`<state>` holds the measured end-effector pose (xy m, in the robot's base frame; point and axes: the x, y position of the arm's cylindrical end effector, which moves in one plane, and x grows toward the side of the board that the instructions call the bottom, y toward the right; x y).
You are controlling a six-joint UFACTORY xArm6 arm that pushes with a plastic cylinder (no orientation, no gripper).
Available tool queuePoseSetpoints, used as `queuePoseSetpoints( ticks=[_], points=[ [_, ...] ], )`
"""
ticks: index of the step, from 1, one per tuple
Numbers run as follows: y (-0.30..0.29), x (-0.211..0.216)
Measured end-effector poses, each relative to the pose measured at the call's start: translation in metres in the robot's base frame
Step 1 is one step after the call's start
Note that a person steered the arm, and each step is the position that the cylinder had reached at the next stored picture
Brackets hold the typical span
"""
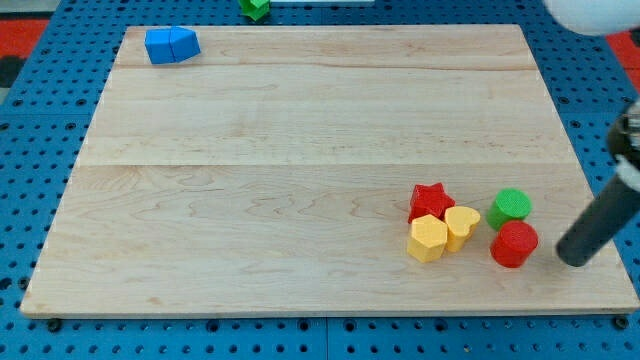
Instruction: Place the blue triangle into the group of blocks
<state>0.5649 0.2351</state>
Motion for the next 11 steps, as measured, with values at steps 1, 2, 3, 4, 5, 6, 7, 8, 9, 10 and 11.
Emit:
queuePoseSetpoints(
  ticks=[1, 2, 3, 4, 5, 6, 7, 8, 9, 10, 11],
  points=[
    [-0.006, 0.003],
    [0.041, -0.035],
    [0.041, -0.123],
    [0.019, -0.217],
    [-0.081, -0.29],
    [-0.201, -0.351],
    [-0.263, -0.372],
    [-0.282, -0.373],
    [-0.324, -0.373],
    [-0.372, -0.373],
    [-0.415, -0.374]
  ],
)
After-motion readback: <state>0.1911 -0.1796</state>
